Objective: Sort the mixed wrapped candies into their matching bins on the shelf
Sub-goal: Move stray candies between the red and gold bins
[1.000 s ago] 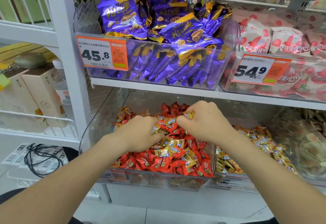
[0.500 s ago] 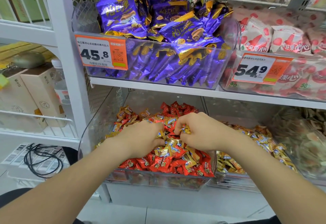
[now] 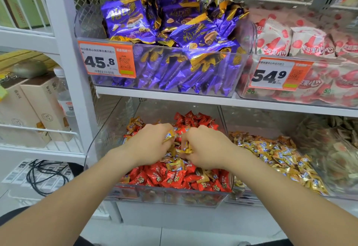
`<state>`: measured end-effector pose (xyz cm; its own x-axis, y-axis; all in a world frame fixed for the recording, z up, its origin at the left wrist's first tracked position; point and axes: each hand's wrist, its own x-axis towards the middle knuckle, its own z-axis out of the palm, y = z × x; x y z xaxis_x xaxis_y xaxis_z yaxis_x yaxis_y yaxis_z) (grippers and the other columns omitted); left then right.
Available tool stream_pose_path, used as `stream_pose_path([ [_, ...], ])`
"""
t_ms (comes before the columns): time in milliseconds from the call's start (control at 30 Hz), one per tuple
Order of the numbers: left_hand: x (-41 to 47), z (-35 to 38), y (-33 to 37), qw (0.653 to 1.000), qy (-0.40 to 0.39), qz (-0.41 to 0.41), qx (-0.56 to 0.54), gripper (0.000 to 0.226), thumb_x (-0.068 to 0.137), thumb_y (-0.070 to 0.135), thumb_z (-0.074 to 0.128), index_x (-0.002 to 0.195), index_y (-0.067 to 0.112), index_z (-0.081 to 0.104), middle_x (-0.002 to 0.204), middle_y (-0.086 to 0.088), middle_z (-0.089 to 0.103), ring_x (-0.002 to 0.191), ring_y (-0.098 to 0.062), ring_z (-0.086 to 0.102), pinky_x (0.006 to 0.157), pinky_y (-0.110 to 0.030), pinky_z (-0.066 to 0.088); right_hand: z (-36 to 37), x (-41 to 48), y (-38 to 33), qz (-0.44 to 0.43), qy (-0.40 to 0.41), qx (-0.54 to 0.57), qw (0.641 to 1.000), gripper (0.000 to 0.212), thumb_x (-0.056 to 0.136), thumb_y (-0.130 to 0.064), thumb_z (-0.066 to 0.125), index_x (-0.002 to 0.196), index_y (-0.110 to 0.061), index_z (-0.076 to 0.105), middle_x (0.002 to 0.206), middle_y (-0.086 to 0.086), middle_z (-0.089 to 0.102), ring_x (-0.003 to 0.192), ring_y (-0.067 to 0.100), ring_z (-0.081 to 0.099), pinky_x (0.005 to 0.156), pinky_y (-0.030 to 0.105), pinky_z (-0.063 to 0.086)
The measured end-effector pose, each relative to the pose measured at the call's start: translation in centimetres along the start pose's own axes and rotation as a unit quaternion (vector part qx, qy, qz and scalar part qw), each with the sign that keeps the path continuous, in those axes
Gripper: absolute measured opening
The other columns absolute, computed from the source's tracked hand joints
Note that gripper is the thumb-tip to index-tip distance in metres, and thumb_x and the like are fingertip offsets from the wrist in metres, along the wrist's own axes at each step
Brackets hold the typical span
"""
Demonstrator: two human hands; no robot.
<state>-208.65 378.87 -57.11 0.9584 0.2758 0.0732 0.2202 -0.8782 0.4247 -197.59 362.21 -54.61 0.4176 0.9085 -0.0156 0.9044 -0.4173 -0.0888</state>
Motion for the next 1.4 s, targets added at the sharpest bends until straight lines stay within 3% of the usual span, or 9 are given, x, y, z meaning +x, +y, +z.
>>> stream_pose_path([
  [167,0.1,-0.7,1.1,0.997,0.056,-0.001,-0.05,0.011,0.107,0.036,0.05,0.117,0.036,0.055,0.074,-0.001,0.069,0.055,-0.016,0.064,0.059,-0.035,0.056,-2.7,-0.6,1.3,0.064,0.044,0.188,0.979,0.036,0.095,-0.044,0.069,0.079,-0.012,0.07,0.059,0.006,0.065,0.049,0.015,0.051,0.057,0.031,0.047],
  [333,-0.5,-0.8,4.4,0.983,0.068,-0.011,-0.173,0.012,0.105,0.033,0.056,0.115,0.041,0.059,0.076,0.002,0.074,0.061,-0.019,0.069,0.05,-0.03,0.053,-5.0,-3.9,4.0,0.181,-0.003,0.468,0.865,0.026,0.097,-0.028,0.071,0.082,-0.008,0.066,0.059,0.003,0.051,0.044,0.013,0.043,0.042,0.021,0.033],
  [533,-1.3,1.4,11.4,0.971,0.081,0.064,-0.214,0.011,0.104,0.029,0.061,0.112,0.035,0.066,0.078,0.013,0.073,0.053,0.003,0.057,0.055,-0.012,0.038,-4.3,-8.7,9.9,0.265,0.011,0.554,0.789,0.014,0.098,-0.023,0.072,0.096,-0.01,0.069,0.058,0.002,0.054,0.047,0.013,0.046,0.038,0.021,0.034],
  [633,-0.7,2.6,15.3,0.974,0.082,0.116,-0.177,0.012,0.103,0.031,0.062,0.112,0.038,0.065,0.077,0.014,0.072,0.062,0.0,0.062,0.066,-0.018,0.045,-1.9,-10.4,14.3,0.314,0.107,0.384,0.862,0.021,0.093,-0.032,0.074,0.093,-0.011,0.071,0.068,0.002,0.068,0.056,0.019,0.063,0.053,0.028,0.047],
  [767,2.2,5.7,19.5,0.986,0.071,0.13,-0.079,0.012,0.101,0.034,0.06,0.112,0.034,0.063,0.074,0.012,0.062,0.074,-0.016,0.062,0.073,-0.036,0.043,1.1,-12.3,19.0,0.22,0.11,0.204,0.948,0.046,0.083,-0.038,0.082,0.125,-0.034,0.064,0.119,-0.006,0.067,0.11,0.017,0.064,0.089,0.029,0.047],
  [933,7.9,10.9,21.2,0.998,-0.06,0.033,0.011,0.043,0.095,0.043,0.067,0.131,0.022,0.056,0.127,-0.012,0.058,0.118,-0.035,0.058,0.096,-0.041,0.05,2.6,-14.2,22.1,0.131,0.047,0.153,0.978,0.073,0.081,-0.046,0.086,0.148,-0.034,0.057,0.146,-0.008,0.058,0.135,0.013,0.05,0.111,0.033,0.041],
  [1067,9.3,12.9,21.4,0.977,-0.213,0.02,0.01,0.092,0.086,0.056,0.076,0.159,0.03,0.027,0.145,-0.013,0.031,0.128,-0.039,0.051,0.109,-0.048,0.047,1.8,-14.5,23.2,0.174,0.127,0.135,0.967,0.043,0.09,-0.037,0.08,0.131,-0.032,0.071,0.131,-0.008,0.071,0.12,0.013,0.065,0.105,0.032,0.05],
  [1200,7.5,11.7,20.4,0.982,-0.123,0.134,0.041,0.066,0.097,0.039,0.063,0.155,0.028,0.033,0.149,-0.011,0.041,0.142,-0.034,0.04,0.115,-0.049,0.04,0.1,-14.3,21.0,0.179,0.161,0.176,0.955,0.021,0.098,-0.024,0.068,0.115,-0.03,0.078,0.1,-0.014,0.074,0.085,-0.002,0.068,0.081,0.014,0.054],
  [1400,3.3,4.3,15.4,0.969,0.076,0.226,0.069,0.013,0.091,0.034,0.056,0.103,0.033,0.062,0.094,0.01,0.055,0.092,-0.017,0.053,0.085,-0.04,0.047,-2.8,-11.8,13.5,0.109,0.179,0.228,0.951,0.021,0.094,-0.017,0.066,0.095,-0.034,0.078,0.077,-0.014,0.074,0.071,0.003,0.07,0.07,0.022,0.057],
])
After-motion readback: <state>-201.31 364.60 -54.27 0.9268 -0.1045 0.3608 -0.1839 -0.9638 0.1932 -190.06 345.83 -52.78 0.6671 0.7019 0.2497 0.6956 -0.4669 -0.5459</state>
